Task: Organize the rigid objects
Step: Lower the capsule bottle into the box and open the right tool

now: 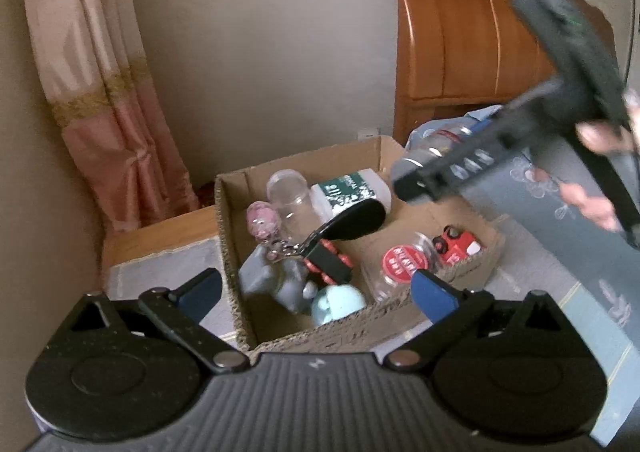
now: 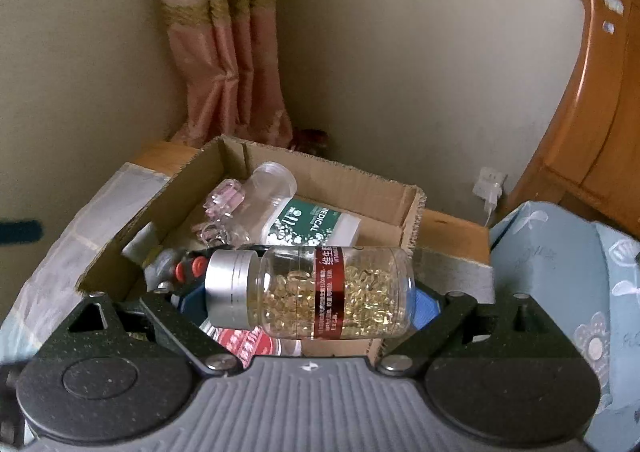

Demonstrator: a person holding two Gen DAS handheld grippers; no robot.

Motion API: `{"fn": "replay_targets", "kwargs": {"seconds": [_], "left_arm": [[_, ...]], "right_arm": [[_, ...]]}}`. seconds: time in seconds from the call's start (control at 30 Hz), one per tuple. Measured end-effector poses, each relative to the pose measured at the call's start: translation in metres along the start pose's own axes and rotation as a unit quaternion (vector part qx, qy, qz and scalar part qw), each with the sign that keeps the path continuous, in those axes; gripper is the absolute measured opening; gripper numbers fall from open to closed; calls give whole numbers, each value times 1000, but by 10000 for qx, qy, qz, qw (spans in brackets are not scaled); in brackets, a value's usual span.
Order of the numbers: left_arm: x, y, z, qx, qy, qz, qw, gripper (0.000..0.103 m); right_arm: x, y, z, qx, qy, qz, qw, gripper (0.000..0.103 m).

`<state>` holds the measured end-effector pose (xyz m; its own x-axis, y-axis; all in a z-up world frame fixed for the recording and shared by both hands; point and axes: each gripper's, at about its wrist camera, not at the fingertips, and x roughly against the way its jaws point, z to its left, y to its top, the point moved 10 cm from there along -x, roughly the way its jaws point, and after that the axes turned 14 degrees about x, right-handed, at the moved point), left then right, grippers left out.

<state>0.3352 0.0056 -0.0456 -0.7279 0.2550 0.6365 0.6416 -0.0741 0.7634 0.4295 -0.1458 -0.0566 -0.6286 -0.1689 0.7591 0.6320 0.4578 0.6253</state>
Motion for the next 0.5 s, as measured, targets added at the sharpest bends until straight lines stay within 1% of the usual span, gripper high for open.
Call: {"fn": "replay_targets", "kwargs": {"seconds": [0.13,0.17,0.2,0.23,0.3,0.37,0.5], "left_arm": [[3,-8,5,-223,271,-151,9993,100],[4,-9,6,-228,290,-164,9992,100],[5,-10,6,-216,281,-171,9992,100],[5,-11,6,-186,252,-167,9994,100],[6,-13,6,-129,193,-163,9996,100],[7,-14,6,-84,170,-199,9996,100],[8,-14,5,28,178,-298,9994,101]], "right_arm": [[-22,5,-2,-231,43,178,9996,96],[-27,6,-2,-273,22,195,9994,98],[-30,6,-4,-298,-25,212,9993,102],[-32,7,-6,-307,-90,216,9993,103],[-33,8,-9,-387,-163,211,9989,103],[-31,6,-8,-412,-57,199,9989,103],[-20,2,-6,-331,-115,138,9993,103]]}}
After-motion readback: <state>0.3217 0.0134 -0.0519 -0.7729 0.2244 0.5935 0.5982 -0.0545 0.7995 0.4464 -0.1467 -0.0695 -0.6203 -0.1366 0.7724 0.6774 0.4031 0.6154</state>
